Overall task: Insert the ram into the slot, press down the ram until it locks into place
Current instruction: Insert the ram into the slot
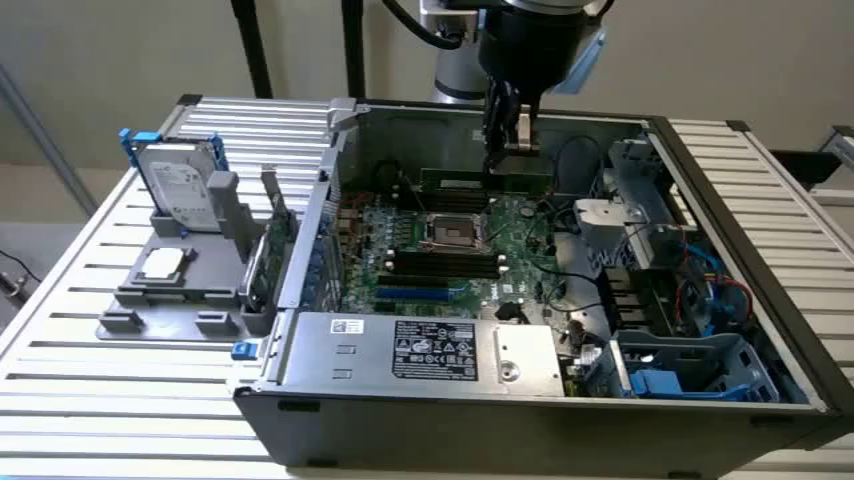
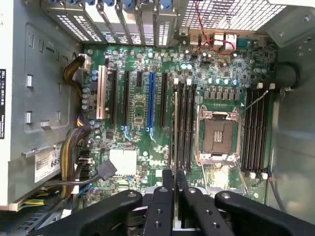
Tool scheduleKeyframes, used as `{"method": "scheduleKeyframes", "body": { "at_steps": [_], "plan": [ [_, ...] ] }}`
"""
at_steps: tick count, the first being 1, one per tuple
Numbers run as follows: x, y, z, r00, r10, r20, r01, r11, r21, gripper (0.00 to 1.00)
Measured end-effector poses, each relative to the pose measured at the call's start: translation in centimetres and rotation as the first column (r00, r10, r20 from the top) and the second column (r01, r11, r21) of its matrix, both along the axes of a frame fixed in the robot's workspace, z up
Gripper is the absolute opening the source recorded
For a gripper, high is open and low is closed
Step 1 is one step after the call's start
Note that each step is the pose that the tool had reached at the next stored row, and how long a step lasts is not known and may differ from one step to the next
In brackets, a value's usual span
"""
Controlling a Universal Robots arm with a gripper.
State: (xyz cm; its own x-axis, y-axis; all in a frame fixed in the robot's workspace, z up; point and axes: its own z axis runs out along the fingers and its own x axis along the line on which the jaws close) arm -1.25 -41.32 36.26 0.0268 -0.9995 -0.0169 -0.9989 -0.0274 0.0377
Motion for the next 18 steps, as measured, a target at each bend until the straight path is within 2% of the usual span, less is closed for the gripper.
{"method": "scheduleKeyframes", "body": {
  "at_steps": [15,18],
  "plan": [
    [-0.03,0.00,-0.03,1.0000,0.000,-0.0001,0.000,1.0000,-0.0004,0.14],
    [-0.91,0.09,-0.52,1.0000,0.000,-0.0001,0.000,1.0000,-0.0022,0.14]
  ]
}}
